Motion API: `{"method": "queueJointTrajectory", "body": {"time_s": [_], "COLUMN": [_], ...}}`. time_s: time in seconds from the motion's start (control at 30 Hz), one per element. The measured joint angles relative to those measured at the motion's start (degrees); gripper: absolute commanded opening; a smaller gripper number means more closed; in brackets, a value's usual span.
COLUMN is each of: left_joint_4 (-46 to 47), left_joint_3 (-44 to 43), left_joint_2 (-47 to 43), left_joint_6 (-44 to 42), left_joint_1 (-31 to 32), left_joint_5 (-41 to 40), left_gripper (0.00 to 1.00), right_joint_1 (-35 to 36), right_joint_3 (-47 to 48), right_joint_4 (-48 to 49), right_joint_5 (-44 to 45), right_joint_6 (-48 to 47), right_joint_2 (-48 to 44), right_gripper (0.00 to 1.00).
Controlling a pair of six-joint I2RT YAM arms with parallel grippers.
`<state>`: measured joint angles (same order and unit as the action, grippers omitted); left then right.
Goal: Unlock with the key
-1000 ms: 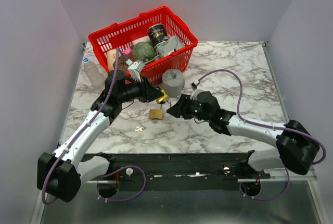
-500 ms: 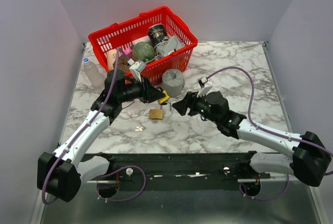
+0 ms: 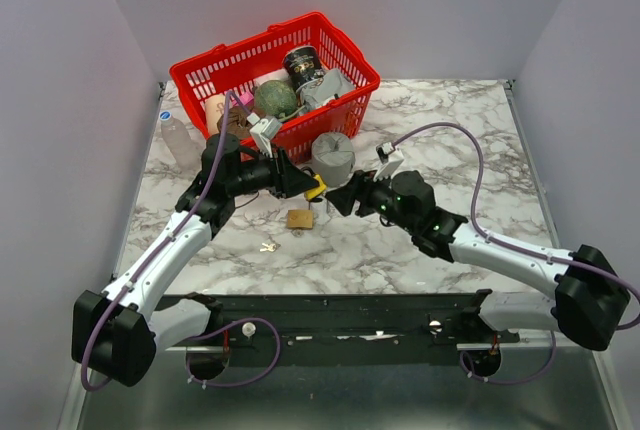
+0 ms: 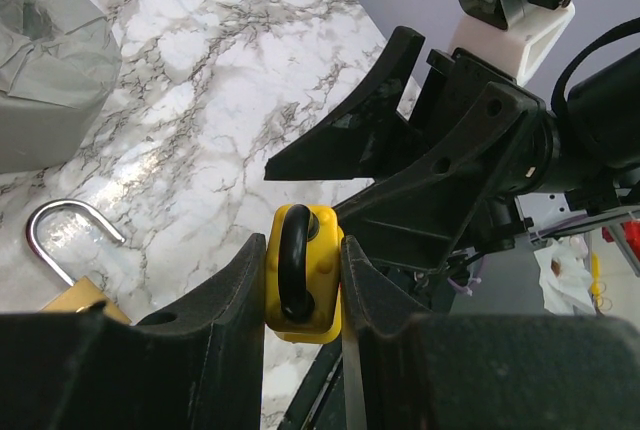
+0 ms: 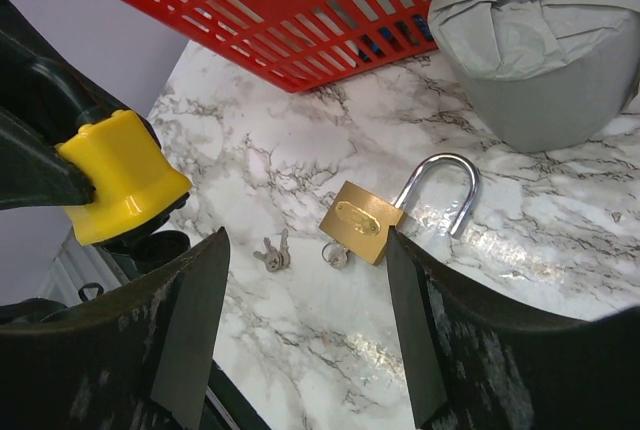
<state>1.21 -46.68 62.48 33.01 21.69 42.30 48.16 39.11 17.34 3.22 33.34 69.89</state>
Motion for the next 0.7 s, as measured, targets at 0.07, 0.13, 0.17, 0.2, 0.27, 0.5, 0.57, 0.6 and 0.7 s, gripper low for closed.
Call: {"method": "queueJointTrajectory", "body": {"time_s": [0.07,0.13,0.17,0.2,0.27,0.5,0.57,0.6,0.7], "left_joint_4": [0.02,0.02,0.02,0.0,-0.04,-0.33,-0.61,-0.61,-0.66], "left_joint_3": [0.0,0.02,0.07,0.11,0.22,0.24,0.24,0.24,0.24], "left_joint_2": [0.0,0.0,0.0,0.0,0.0,0.0,0.0,0.0,0.0], "left_joint_6": [0.02,0.02,0.02,0.02,0.0,-0.07,-0.09,-0.13,-0.15], "left_joint_1": [0.0,0.0,0.0,0.0,0.0,-0.2,-0.2,-0.2,-0.2], "left_joint_5": [0.0,0.0,0.0,0.0,0.0,-0.31,-0.46,-0.52,-0.79], "left_gripper": [0.0,0.0,0.0,0.0,0.0,0.0,0.0,0.0,0.0], "right_joint_1": [0.26,0.66,0.87,1.09,1.55,3.61,4.46,4.83,5.95], "right_joint_3": [0.17,0.46,0.61,0.83,1.11,1.14,1.2,1.27,1.92], "right_joint_4": [0.63,1.09,1.11,1.14,1.2,1.27,1.31,1.36,1.46], "right_joint_5": [-0.07,-0.09,-0.11,-0.15,-0.15,-0.17,-0.22,-0.28,-0.33], "right_joint_6": [0.0,-0.02,-0.07,-0.15,-0.59,-2.03,-2.25,-2.38,-2.78], "right_joint_2": [0.44,1.01,1.25,1.46,1.7,1.92,2.16,2.38,3.26], "right_gripper": [0.72,0.72,0.72,0.72,0.72,0.71,0.71,0.71,0.71]}}
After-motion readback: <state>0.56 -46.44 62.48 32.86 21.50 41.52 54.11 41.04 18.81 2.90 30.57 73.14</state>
